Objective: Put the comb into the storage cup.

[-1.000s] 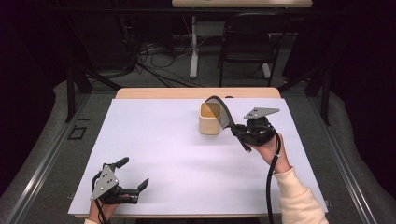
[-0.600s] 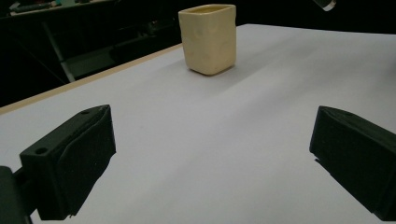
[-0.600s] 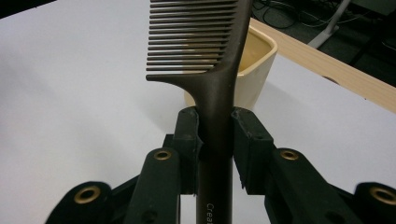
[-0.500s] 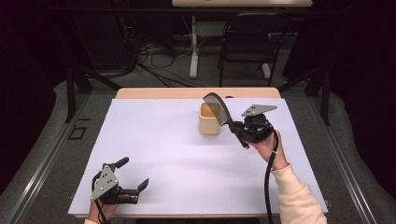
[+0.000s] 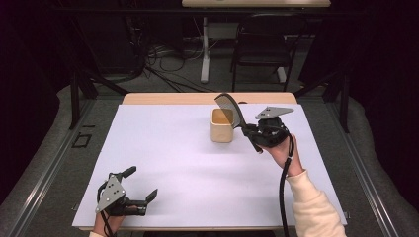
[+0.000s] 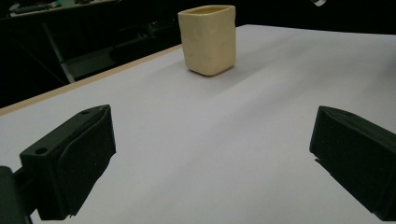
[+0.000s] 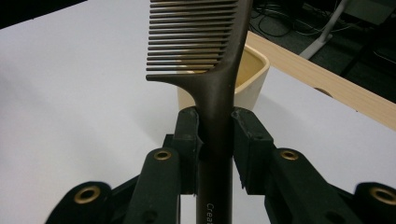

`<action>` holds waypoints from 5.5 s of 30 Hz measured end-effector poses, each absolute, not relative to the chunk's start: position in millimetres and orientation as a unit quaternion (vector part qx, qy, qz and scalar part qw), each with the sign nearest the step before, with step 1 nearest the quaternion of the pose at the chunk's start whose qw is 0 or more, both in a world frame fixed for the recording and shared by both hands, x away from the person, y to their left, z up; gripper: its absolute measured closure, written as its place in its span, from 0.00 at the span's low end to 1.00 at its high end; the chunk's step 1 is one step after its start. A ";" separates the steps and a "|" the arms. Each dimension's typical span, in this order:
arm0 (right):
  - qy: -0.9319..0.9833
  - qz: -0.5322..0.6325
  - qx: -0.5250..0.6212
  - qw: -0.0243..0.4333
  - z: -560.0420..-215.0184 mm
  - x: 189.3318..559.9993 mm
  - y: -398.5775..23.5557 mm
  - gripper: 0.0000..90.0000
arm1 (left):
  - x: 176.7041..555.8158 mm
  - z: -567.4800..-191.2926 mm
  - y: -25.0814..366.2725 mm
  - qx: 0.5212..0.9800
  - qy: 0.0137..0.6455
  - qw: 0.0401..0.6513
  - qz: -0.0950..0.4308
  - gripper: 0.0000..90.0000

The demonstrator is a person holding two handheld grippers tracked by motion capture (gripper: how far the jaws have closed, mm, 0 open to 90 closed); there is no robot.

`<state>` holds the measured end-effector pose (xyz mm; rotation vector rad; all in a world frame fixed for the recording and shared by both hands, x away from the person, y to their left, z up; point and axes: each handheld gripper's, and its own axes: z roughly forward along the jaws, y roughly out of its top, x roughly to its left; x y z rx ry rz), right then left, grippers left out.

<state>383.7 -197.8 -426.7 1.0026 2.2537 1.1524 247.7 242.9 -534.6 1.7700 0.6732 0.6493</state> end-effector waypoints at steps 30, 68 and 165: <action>0.801 0.429 0.357 0.216 -419.1 404.1 -178.7 0.81 | 247.7 -534.5 243.0 0.744 0.284 0.540 0.274 0.00; 0.787 0.443 0.365 0.227 -410.6 431.1 -165.5 0.81 | 248.3 -534.6 243.9 0.743 0.287 0.538 0.276 0.00; 0.751 0.488 0.345 0.282 -408.3 466.7 -142.4 0.80 | 249.1 -534.7 243.8 0.742 0.289 0.538 0.275 0.00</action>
